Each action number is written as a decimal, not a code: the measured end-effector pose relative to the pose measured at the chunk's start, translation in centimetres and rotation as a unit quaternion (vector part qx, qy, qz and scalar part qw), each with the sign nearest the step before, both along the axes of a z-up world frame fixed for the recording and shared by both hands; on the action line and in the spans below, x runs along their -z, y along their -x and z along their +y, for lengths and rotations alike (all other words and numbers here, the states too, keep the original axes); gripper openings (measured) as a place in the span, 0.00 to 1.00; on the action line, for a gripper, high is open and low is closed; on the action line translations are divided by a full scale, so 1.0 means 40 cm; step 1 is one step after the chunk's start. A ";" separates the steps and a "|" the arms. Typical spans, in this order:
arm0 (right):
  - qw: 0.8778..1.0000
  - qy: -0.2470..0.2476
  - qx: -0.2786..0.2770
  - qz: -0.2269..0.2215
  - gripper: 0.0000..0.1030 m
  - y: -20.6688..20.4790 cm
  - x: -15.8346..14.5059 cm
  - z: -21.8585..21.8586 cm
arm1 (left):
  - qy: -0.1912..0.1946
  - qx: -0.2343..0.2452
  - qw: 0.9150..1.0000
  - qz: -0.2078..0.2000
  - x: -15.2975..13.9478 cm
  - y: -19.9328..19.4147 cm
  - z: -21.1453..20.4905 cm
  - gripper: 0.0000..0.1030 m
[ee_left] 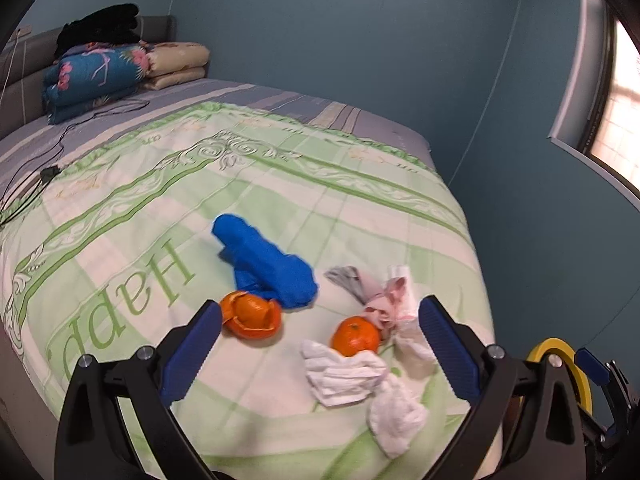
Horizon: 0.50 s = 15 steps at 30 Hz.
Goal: Collect trash
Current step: 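Move both open tools back toward the trash pile on the bed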
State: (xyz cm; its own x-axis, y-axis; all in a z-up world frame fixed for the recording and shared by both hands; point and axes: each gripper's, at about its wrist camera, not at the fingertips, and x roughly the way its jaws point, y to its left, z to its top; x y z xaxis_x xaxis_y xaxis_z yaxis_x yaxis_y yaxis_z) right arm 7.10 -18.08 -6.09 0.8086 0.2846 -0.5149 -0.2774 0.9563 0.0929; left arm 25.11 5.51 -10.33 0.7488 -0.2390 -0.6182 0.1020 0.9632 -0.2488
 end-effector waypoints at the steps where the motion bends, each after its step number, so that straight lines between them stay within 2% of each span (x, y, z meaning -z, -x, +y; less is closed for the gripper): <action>1: 1.000 0.002 -0.004 0.003 0.81 -0.005 0.008 0.009 | 0.001 -0.003 1.000 0.005 0.015 -0.006 0.012 0.92; 8: 0.999 0.016 -0.032 0.032 0.81 -0.062 0.076 0.090 | 0.000 -0.016 0.999 0.040 0.112 -0.038 0.063 0.92; 15: 0.997 0.032 -0.052 0.055 0.81 -0.107 0.135 0.157 | 0.000 -0.025 0.998 0.059 0.175 -0.075 0.085 0.92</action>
